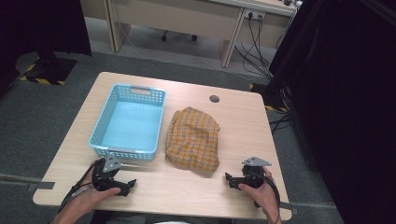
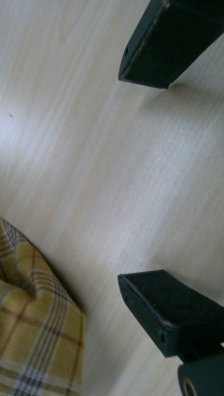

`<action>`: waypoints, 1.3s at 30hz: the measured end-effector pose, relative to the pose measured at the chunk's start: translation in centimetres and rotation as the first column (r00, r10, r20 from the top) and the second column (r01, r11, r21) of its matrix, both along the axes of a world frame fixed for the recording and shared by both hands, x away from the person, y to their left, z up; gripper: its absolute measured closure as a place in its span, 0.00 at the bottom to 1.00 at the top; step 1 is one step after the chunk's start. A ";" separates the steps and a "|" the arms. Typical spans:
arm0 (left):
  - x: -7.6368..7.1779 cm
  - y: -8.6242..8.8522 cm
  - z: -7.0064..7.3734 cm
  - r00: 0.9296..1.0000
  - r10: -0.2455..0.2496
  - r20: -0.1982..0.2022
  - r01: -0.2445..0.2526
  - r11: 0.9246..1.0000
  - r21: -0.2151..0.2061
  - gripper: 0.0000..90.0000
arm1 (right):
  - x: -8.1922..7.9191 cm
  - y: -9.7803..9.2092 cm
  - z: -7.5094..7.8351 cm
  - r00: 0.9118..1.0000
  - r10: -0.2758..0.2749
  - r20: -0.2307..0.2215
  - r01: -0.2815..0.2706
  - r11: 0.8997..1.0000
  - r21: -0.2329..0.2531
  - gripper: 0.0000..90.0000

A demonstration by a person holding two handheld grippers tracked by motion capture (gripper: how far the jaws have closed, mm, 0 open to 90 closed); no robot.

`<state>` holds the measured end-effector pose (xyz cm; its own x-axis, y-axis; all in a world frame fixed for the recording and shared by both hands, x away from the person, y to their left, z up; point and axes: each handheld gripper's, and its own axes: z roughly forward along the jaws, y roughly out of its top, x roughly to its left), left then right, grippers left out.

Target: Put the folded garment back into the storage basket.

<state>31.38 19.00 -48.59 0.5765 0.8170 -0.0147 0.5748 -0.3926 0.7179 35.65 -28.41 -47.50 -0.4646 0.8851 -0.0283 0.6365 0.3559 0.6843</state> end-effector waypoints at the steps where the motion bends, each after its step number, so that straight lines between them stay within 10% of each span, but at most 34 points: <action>1: 0.0 0.0 0.0 1.000 0.000 0.000 0.000 1.000 0.000 0.00 | 0.0 0.0 0.1 1.000 -0.008 0.008 0.008 1.000 0.000 0.05; 39: 0.0 0.0 0.0 1.000 0.000 0.000 0.000 1.000 -0.001 0.00 | 0.3 1.5 3.2 0.995 0.034 0.093 -0.044 0.992 0.115 0.03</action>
